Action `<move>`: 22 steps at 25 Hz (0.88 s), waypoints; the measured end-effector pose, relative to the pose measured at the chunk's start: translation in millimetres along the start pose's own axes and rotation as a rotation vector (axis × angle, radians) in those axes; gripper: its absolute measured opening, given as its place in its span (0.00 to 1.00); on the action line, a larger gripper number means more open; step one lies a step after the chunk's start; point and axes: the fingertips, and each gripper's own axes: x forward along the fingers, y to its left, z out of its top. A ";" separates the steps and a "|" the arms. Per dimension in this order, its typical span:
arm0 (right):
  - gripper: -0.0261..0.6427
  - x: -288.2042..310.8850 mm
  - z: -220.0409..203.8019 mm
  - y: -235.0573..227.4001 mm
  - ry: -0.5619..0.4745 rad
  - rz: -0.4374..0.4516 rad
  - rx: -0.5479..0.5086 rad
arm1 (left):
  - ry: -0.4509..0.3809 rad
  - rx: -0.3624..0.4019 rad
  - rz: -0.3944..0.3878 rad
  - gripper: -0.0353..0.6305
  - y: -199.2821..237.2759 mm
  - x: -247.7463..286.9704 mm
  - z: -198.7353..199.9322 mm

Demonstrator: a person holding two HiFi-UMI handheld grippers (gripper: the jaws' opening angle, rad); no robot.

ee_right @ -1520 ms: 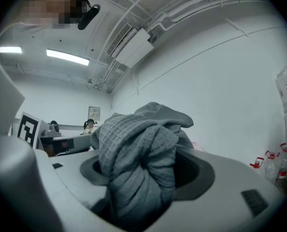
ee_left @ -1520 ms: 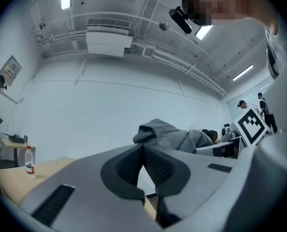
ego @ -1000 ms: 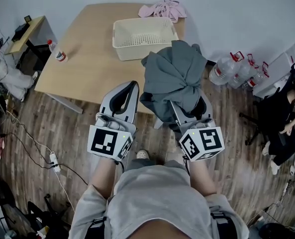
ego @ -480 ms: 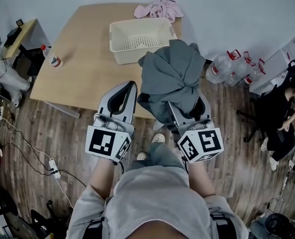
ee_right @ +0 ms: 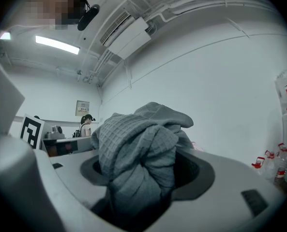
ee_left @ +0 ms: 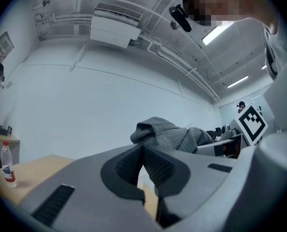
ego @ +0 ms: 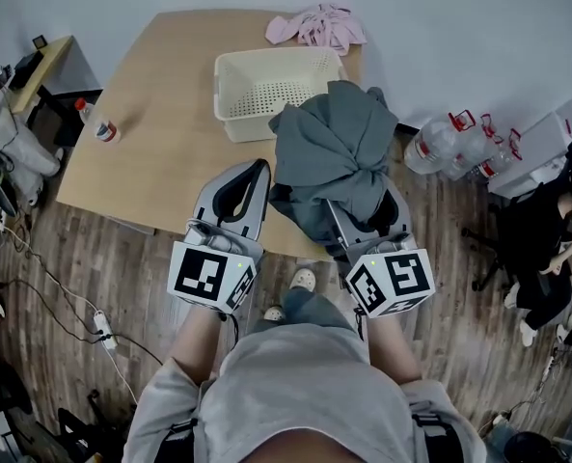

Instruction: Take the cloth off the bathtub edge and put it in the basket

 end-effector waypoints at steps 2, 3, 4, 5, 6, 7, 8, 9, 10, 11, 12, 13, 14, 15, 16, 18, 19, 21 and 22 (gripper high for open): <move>0.52 13.5 1.9 -8.2 0.006 0.006 -0.003 | 0.009 -0.004 0.000 0.05 6.3 13.7 -2.8; 0.52 19.5 3.4 -12.4 0.007 0.008 -0.003 | 0.012 -0.005 0.000 0.05 8.8 20.0 -3.7; 0.52 25.4 5.1 -17.0 0.007 0.010 -0.004 | 0.016 -0.004 0.000 0.05 11.2 26.2 -4.6; 0.52 31.5 6.8 -21.7 0.008 0.012 -0.005 | 0.019 -0.004 0.002 0.05 13.6 32.2 -5.2; 0.52 37.8 8.3 -26.4 0.009 0.015 -0.006 | 0.022 -0.005 0.004 0.05 16.4 38.1 -5.9; 0.52 44.5 9.5 -31.0 0.010 0.018 -0.007 | 0.024 -0.006 0.009 0.05 19.5 44.1 -6.4; 0.52 51.4 10.6 -35.3 0.011 0.023 -0.006 | 0.025 -0.007 0.014 0.05 23.0 50.1 -6.6; 0.52 58.3 11.7 -39.1 0.011 0.028 -0.005 | 0.025 -0.008 0.019 0.05 26.5 56.2 -6.6; 0.52 64.9 12.7 -42.3 0.011 0.034 -0.004 | 0.024 -0.007 0.023 0.05 29.9 62.0 -6.5; 0.52 71.0 13.6 -45.0 0.011 0.040 -0.003 | 0.023 -0.007 0.029 0.05 33.3 67.2 -6.2; 0.52 76.6 14.4 -47.3 0.010 0.047 -0.003 | 0.022 -0.007 0.036 0.05 36.7 71.9 -6.1; 0.52 81.7 15.1 -49.2 0.009 0.054 -0.002 | 0.019 -0.007 0.045 0.05 40.0 76.0 -6.1; 0.52 86.4 15.5 -51.1 0.008 0.062 -0.002 | 0.017 -0.008 0.055 0.05 43.0 79.7 -6.3; 0.52 90.5 15.7 -53.1 0.008 0.070 -0.002 | 0.016 -0.008 0.065 0.05 45.4 83.0 -6.7; 0.52 94.0 15.6 -55.2 0.008 0.076 -0.002 | 0.014 -0.008 0.072 0.05 47.3 86.0 -7.2; 0.52 100.5 15.1 -60.1 0.006 0.083 0.001 | 0.013 -0.001 0.082 0.05 49.8 91.1 -8.1; 0.52 103.8 14.8 -62.5 0.005 0.083 0.004 | 0.013 0.004 0.085 0.05 50.8 93.1 -8.6; 0.52 110.1 14.1 -65.6 0.005 0.078 0.013 | 0.018 0.017 0.090 0.05 53.4 95.2 -9.6; 0.52 112.9 13.9 -65.8 0.005 0.077 0.017 | 0.021 0.022 0.092 0.05 55.6 95.3 -9.9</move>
